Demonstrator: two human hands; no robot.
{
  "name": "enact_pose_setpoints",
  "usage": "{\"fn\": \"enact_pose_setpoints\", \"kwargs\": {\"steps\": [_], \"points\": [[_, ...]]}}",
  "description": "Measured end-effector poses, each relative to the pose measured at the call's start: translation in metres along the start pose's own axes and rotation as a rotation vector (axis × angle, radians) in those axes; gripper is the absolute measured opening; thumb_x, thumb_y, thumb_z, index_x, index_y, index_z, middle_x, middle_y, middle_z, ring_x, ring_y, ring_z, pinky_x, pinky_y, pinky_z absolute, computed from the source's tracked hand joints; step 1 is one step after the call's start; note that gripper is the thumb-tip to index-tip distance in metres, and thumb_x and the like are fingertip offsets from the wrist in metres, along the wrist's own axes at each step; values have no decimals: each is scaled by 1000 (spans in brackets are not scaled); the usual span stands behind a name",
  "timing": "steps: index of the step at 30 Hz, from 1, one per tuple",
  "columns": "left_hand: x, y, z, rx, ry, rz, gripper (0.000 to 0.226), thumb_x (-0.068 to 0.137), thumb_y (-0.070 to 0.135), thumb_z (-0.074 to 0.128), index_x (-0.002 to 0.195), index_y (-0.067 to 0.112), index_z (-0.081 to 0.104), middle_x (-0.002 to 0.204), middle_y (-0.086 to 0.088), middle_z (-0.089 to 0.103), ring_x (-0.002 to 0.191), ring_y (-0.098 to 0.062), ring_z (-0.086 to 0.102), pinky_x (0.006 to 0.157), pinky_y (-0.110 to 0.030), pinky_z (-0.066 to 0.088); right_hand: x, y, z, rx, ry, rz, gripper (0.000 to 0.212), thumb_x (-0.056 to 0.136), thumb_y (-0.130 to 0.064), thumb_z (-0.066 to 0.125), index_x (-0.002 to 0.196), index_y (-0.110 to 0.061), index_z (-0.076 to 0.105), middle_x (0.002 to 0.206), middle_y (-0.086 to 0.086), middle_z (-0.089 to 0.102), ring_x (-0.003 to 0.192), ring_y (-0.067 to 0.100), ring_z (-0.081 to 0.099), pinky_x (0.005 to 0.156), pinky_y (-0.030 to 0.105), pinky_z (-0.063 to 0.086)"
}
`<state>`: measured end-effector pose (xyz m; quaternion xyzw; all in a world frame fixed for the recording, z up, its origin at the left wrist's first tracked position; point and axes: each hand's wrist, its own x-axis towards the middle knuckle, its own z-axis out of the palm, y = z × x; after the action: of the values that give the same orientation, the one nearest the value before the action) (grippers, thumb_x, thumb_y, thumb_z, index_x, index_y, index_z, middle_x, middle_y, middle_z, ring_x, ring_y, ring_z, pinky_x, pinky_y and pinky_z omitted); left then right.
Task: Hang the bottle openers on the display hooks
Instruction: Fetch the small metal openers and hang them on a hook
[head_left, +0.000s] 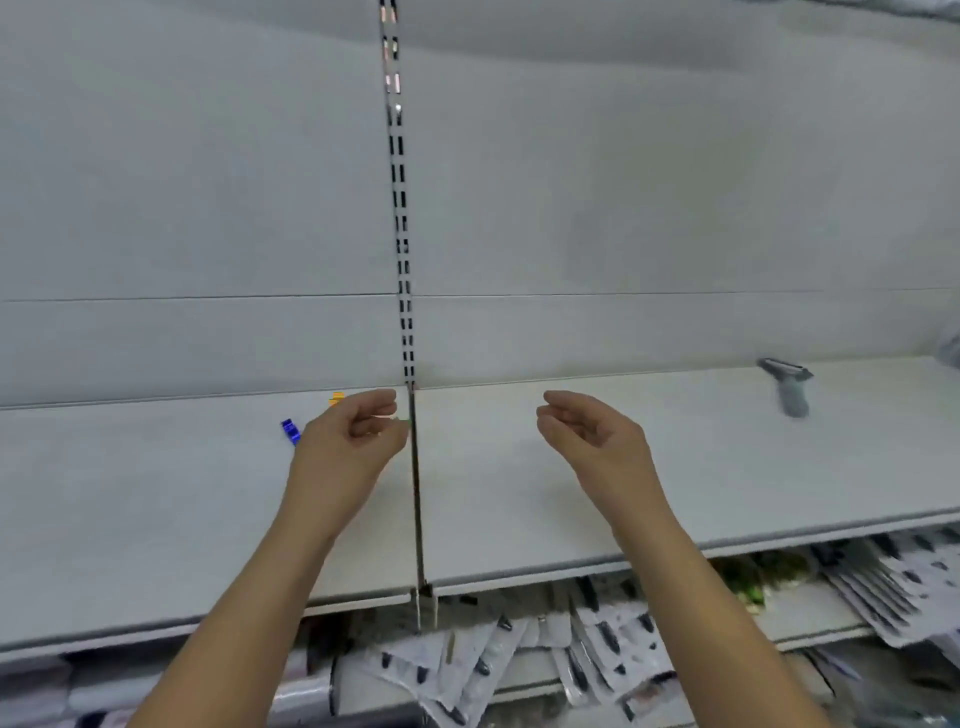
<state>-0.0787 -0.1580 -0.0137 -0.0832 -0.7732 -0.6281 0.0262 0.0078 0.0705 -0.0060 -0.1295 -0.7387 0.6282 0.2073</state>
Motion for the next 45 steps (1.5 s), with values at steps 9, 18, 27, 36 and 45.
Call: {"fn": "enact_pose_setpoints", "kwargs": {"steps": [9, 18, 27, 36, 45], "points": [[-2, -31, -73, 521, 195, -109, 34, 84, 29, 76, 117, 23, 70, 103, 9, 65, 92, -6, 60, 79, -22, 42, 51, 2, 75, -109, -320, -64, 25, 84, -19, 77, 109, -23, 74, 102, -10, 75, 95, 2, 69, 90, 20, 52], [40, -30, -65, 769, -3, -79, 28, 85, 43, 70, 112, 33, 72, 95, 14, 58, 88, -7, 58, 71, -23, 44, 84, 4, 138, -516, -464, -176, 34, 85, -33, 75, 117, -23, 70, 109, -13, 66, 100, 3, 61, 86, 18, 44], [55, -40, -77, 724, -86, -37, 19, 86, 49, 70, 84, 32, 78, 85, 15, 68, 79, -5, 63, 74, -34, 55, 94, 17, 163, -913, -523, -325, 22, 84, -39, 72, 102, -26, 75, 98, -4, 59, 99, 14, 55, 81, 29, 49], [50, -41, -79, 571, 38, 77, 13, 93, 37, 63, 86, 31, 72, 83, 20, 71, 85, 6, 64, 72, -19, 50, 90, 10, 149, -490, -384, -99, 17, 79, -28, 80, 90, -26, 66, 81, -9, 71, 74, 1, 65, 62, 14, 49], [44, -32, -81, 434, 74, 141, 13, 95, 32, 62, 88, 29, 73, 85, 16, 72, 84, 7, 61, 59, -6, 39, 89, 0, 142, -274, -370, -67, 9, 79, -23, 83, 76, -21, 74, 82, -6, 76, 79, 11, 71, 76, 27, 57]]}}
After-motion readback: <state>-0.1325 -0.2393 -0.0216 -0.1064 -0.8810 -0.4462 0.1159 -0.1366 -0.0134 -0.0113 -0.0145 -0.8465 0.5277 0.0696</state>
